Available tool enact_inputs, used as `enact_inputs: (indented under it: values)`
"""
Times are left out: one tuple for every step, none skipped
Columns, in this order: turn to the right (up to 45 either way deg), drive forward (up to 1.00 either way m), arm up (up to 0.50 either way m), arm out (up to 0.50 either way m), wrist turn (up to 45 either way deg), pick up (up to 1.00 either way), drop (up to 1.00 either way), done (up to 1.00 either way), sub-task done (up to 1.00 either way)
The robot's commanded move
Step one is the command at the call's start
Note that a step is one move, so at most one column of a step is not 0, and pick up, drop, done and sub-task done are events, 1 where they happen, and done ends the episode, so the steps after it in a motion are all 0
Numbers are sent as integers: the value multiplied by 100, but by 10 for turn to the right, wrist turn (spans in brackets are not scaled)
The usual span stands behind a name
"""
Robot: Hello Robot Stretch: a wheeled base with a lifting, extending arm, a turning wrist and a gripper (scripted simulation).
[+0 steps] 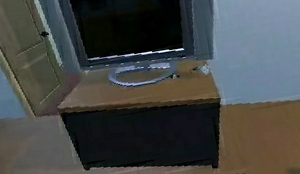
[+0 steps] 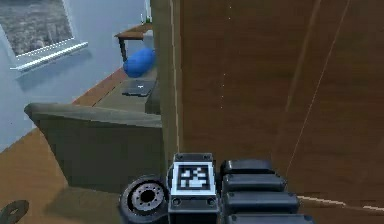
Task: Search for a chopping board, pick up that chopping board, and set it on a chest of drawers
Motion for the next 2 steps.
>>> enact_inputs:
  values:
    - [30, 0, 0, 0, 0, 0, 0, 0, 0]
    - [0, 40, 0, 0, 0, 0, 0, 0, 0]
